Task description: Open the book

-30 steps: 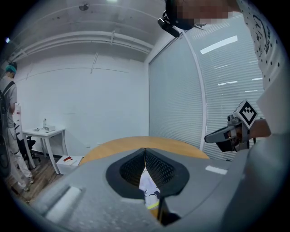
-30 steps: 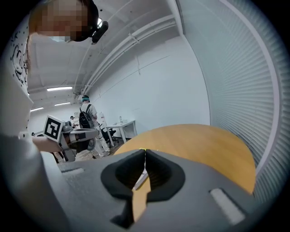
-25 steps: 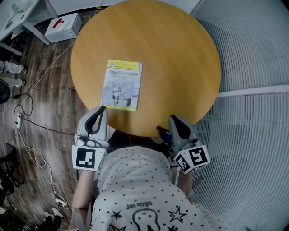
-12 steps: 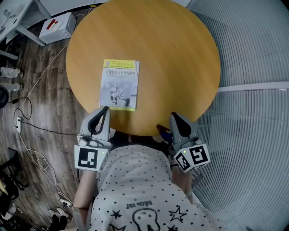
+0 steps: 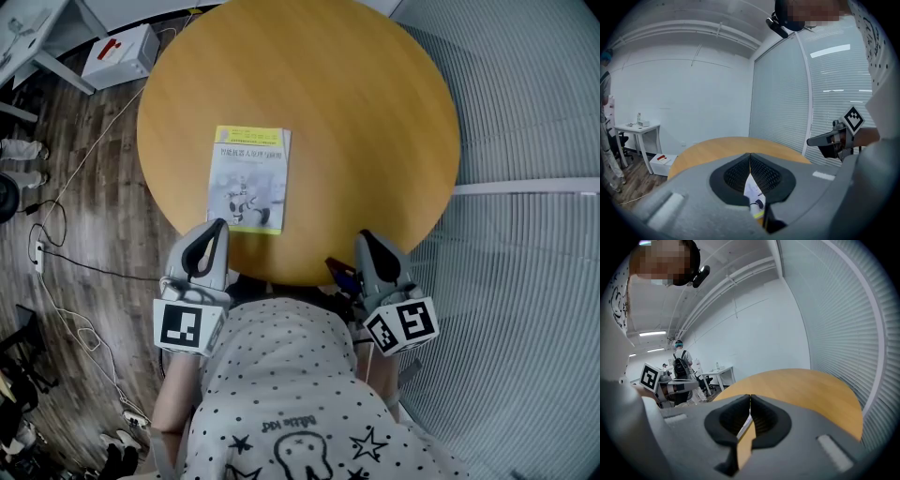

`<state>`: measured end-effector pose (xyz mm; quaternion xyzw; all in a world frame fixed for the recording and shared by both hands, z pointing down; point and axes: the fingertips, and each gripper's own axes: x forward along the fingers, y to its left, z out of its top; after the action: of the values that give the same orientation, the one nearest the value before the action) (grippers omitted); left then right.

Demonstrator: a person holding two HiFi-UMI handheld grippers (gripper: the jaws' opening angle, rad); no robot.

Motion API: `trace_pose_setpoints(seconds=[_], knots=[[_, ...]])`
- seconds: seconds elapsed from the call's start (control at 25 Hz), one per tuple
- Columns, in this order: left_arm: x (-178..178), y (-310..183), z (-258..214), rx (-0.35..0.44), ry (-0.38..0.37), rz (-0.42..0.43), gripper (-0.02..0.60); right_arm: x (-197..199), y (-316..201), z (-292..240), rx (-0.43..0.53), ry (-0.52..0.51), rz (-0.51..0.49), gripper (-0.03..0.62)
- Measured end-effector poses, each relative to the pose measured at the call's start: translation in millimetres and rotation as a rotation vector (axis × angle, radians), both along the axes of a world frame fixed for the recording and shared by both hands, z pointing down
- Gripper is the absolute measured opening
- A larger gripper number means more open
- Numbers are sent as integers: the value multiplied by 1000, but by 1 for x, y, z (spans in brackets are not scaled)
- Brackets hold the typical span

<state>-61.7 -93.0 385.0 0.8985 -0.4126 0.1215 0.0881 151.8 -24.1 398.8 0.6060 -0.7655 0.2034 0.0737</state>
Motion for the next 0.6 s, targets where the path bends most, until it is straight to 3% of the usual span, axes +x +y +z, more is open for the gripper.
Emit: trace_pose_setpoints(seconds=[0.6], knots=[[0, -11, 7, -6, -2, 4, 12, 0, -12, 4, 1, -1, -7, 5]])
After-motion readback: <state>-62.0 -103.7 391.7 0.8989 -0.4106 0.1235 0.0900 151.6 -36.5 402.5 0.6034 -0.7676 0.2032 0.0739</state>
